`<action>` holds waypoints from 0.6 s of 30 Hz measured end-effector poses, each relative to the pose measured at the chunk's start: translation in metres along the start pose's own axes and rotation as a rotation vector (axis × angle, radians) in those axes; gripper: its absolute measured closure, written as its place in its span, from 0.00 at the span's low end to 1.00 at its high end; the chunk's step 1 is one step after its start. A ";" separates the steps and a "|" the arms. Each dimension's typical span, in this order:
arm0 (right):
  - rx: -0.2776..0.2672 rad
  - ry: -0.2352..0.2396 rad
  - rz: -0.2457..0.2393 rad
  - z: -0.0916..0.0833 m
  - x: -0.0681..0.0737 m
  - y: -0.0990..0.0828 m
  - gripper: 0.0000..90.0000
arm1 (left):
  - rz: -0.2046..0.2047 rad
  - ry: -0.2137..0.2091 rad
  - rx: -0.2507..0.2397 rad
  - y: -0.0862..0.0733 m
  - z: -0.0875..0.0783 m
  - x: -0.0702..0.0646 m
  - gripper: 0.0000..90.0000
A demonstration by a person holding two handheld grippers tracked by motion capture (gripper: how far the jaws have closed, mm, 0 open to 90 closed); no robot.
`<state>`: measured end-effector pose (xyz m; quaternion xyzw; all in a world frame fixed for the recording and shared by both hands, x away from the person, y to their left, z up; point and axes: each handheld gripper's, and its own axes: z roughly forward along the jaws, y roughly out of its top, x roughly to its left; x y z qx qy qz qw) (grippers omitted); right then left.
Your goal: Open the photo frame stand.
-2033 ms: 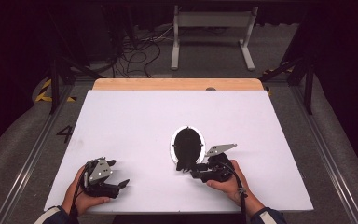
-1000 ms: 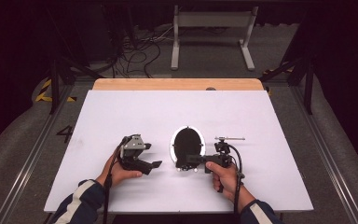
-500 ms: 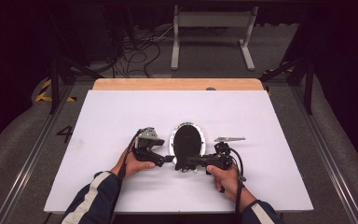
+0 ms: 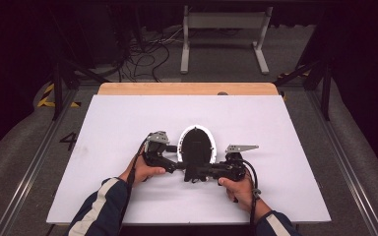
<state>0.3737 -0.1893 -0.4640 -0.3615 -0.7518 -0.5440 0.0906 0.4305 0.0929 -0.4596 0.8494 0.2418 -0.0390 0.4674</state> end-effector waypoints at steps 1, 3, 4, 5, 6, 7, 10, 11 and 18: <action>0.000 -0.001 -0.007 0.000 0.000 0.000 0.75 | -0.008 -0.006 -0.006 0.000 0.000 0.001 0.18; 0.002 -0.002 -0.020 0.000 0.001 0.000 0.75 | -0.004 -0.014 -0.010 0.000 0.000 0.002 0.18; 0.003 -0.001 -0.021 -0.001 0.002 0.000 0.75 | -0.005 -0.018 -0.012 0.000 0.000 0.002 0.18; 0.003 0.000 -0.024 -0.001 0.002 0.000 0.75 | -0.014 -0.021 -0.015 0.000 0.000 0.001 0.18; 0.004 0.002 -0.029 -0.001 0.002 0.000 0.75 | -0.013 -0.023 -0.018 0.000 0.000 0.002 0.18; 0.005 0.003 -0.036 -0.001 0.002 0.001 0.75 | -0.012 -0.022 -0.018 0.000 -0.001 0.001 0.19; 0.010 0.003 -0.045 -0.002 0.003 0.001 0.76 | -0.004 -0.016 -0.022 0.000 -0.002 0.002 0.25; 0.010 0.003 -0.045 -0.002 0.003 0.001 0.76 | -0.004 -0.016 -0.022 0.000 -0.002 0.002 0.26; 0.013 -0.022 -0.090 -0.004 0.008 0.003 0.79 | 0.004 -0.015 -0.064 0.001 -0.009 0.002 0.35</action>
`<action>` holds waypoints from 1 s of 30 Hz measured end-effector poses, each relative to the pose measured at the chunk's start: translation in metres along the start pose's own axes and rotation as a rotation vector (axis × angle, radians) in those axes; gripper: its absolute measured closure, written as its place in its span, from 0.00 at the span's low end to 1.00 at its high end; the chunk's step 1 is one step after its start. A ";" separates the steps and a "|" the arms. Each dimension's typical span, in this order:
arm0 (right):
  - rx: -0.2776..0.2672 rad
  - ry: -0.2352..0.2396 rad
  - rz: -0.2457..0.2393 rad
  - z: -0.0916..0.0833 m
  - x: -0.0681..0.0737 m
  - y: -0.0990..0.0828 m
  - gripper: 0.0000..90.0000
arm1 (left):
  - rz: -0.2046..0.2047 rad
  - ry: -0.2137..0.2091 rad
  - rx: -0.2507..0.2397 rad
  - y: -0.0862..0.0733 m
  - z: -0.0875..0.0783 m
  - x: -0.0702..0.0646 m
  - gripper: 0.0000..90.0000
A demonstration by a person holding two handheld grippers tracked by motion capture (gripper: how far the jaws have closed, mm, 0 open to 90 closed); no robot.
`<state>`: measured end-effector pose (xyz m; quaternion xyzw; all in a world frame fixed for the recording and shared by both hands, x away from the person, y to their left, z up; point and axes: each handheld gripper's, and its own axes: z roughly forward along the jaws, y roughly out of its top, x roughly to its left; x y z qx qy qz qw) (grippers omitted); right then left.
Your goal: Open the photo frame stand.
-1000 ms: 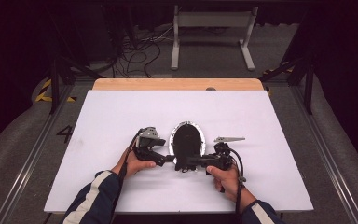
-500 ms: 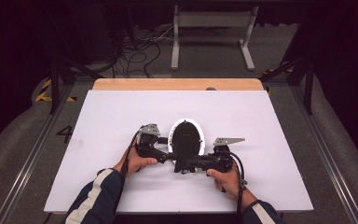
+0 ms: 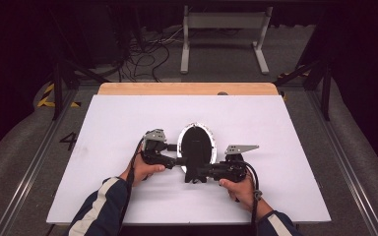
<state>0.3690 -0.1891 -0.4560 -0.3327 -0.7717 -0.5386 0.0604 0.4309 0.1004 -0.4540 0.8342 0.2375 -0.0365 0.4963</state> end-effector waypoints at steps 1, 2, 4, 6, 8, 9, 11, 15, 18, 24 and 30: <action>-0.002 -0.008 -0.004 0.000 0.001 0.000 0.80 | 0.012 0.004 -0.007 0.000 -0.001 0.000 0.37; -0.002 -0.008 -0.004 0.000 0.001 0.000 0.80 | 0.012 0.004 -0.007 0.000 -0.001 0.000 0.39; 0.000 -0.020 -0.013 -0.001 0.002 0.000 0.81 | 0.000 -0.002 -0.030 0.000 -0.004 0.000 0.41; 0.004 -0.031 -0.016 -0.003 0.001 0.000 0.82 | 0.008 -0.003 -0.056 0.001 -0.009 0.000 0.47; 0.005 -0.035 -0.015 -0.003 0.001 0.000 0.82 | 0.017 -0.003 -0.072 0.001 -0.010 0.000 0.52; 0.007 -0.043 -0.012 -0.003 0.000 0.000 0.82 | 0.011 -0.007 -0.088 0.001 -0.012 -0.001 0.52; 0.008 -0.054 -0.009 -0.004 -0.002 -0.001 0.82 | 0.010 -0.019 -0.104 0.000 -0.013 -0.002 0.57; 0.004 -0.073 -0.021 -0.003 -0.002 -0.002 0.84 | 0.017 -0.095 -0.105 -0.002 -0.010 -0.002 0.61; 0.003 -0.087 -0.029 -0.003 0.000 -0.002 0.84 | 0.049 -0.068 -0.101 0.001 -0.011 -0.004 0.65; -0.003 -0.094 -0.024 -0.002 0.000 -0.003 0.84 | 0.075 -0.009 -0.058 0.003 -0.005 -0.013 0.67; -0.002 -0.109 -0.027 -0.002 0.000 -0.002 0.83 | 0.110 0.032 -0.063 0.004 -0.005 -0.018 0.69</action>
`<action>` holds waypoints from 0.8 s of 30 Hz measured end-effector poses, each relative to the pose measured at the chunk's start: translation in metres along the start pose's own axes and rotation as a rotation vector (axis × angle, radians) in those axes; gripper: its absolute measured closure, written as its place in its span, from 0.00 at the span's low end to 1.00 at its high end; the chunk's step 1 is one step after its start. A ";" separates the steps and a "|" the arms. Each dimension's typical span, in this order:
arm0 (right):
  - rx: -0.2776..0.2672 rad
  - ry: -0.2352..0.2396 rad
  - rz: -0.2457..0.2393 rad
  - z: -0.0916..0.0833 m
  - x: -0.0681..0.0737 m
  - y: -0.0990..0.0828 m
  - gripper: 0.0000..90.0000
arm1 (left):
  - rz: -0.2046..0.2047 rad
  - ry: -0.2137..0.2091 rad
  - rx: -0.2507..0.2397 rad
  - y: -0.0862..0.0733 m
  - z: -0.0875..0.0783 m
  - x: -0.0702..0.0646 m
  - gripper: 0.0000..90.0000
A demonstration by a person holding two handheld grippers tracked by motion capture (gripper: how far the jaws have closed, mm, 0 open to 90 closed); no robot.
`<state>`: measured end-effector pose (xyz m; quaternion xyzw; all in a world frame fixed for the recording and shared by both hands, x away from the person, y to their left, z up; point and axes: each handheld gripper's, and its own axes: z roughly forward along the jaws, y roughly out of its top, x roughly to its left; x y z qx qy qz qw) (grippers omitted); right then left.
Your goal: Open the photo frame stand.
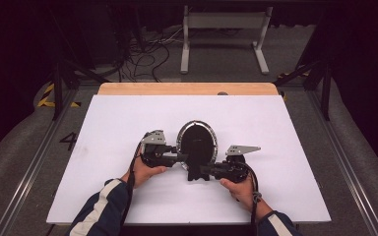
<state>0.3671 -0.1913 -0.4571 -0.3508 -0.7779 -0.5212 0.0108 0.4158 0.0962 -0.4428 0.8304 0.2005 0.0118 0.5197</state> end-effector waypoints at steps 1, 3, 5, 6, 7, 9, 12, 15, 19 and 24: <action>0.000 -0.008 0.000 0.000 0.000 0.000 0.83 | 0.018 0.013 -0.003 0.002 -0.001 -0.002 0.70; -0.001 -0.014 0.002 0.000 -0.001 0.000 0.83 | 0.063 0.046 -0.001 0.005 -0.001 -0.007 0.71; -0.004 -0.020 0.004 -0.001 -0.002 0.001 0.83 | 0.087 0.070 -0.005 0.006 -0.001 -0.010 0.71; -0.005 -0.023 0.000 -0.001 -0.001 0.001 0.83 | 0.097 0.080 -0.008 0.006 -0.001 -0.011 0.71; -0.008 -0.023 -0.004 -0.001 -0.001 0.001 0.83 | 0.103 0.088 -0.010 0.007 -0.001 -0.011 0.71; -0.012 -0.024 -0.006 -0.002 0.000 0.002 0.83 | 0.112 0.105 -0.020 0.007 -0.003 -0.012 0.73; -0.015 -0.025 -0.014 -0.003 0.002 0.004 0.83 | 0.134 0.133 -0.023 0.008 -0.004 -0.013 0.74; -0.018 -0.023 -0.020 -0.002 0.003 0.004 0.83 | 0.151 0.151 -0.027 0.009 -0.006 -0.014 0.75; -0.010 -0.029 -0.038 -0.002 0.006 0.005 0.84 | 0.173 0.187 -0.035 0.011 -0.008 -0.015 0.78; -0.003 -0.037 -0.053 -0.001 0.008 0.006 0.84 | 0.186 0.192 -0.045 0.009 -0.010 -0.016 0.79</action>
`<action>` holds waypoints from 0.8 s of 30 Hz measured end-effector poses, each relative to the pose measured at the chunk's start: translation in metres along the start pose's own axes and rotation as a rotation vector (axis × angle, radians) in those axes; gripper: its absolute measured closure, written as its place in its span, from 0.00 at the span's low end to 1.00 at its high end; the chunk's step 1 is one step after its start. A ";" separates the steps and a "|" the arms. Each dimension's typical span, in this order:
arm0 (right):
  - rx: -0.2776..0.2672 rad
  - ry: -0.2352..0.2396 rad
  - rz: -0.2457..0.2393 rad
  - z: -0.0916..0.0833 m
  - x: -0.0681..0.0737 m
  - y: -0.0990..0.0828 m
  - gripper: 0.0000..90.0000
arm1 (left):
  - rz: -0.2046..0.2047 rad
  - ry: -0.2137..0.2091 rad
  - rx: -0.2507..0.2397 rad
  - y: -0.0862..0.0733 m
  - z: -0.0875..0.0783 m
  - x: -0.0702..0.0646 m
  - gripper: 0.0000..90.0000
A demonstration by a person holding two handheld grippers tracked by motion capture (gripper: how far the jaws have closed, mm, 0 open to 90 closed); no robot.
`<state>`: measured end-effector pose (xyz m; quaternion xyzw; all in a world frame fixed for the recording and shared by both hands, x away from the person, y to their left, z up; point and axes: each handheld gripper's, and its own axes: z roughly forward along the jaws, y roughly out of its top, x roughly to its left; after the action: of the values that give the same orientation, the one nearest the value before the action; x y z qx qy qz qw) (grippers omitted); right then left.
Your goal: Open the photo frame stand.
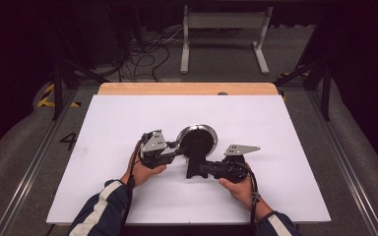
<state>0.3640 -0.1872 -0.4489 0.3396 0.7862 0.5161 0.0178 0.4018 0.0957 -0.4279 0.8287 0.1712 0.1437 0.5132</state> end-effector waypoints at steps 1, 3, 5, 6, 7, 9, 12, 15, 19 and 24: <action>0.001 0.001 -0.002 0.000 0.000 0.000 0.84 | -0.004 -0.008 0.002 0.000 0.000 0.000 0.80; 0.008 -0.002 -0.011 0.000 0.001 0.000 0.84 | -0.021 -0.026 0.002 -0.003 0.000 0.001 0.80; 0.014 -0.006 -0.022 0.000 0.002 0.000 0.84 | -0.039 -0.058 0.019 -0.006 0.003 0.001 0.78; 0.015 -0.007 -0.024 0.000 0.003 0.000 0.84 | -0.043 -0.067 0.020 -0.007 0.004 0.000 0.73; 0.016 -0.009 -0.025 0.000 0.003 0.000 0.84 | -0.040 -0.063 0.022 -0.007 0.005 0.000 0.72; 0.015 -0.008 -0.023 0.000 0.002 0.000 0.84 | -0.042 -0.071 0.028 -0.008 0.006 0.000 0.70; 0.016 -0.009 -0.031 0.000 0.003 0.000 0.84 | -0.020 -0.062 0.072 -0.010 0.010 -0.002 0.69; 0.023 -0.012 -0.039 0.001 0.004 0.000 0.85 | 0.000 -0.040 0.129 -0.013 0.017 -0.004 0.72; 0.028 -0.015 -0.055 0.000 0.006 0.000 0.85 | 0.003 -0.028 0.131 -0.014 0.018 -0.003 0.78; 0.028 -0.020 -0.052 0.000 0.005 0.000 0.85 | 0.045 0.015 0.137 -0.012 0.018 -0.009 0.77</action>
<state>0.3600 -0.1847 -0.4470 0.3241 0.8018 0.5009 0.0343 0.3998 0.0825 -0.4473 0.8642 0.1660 0.1495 0.4508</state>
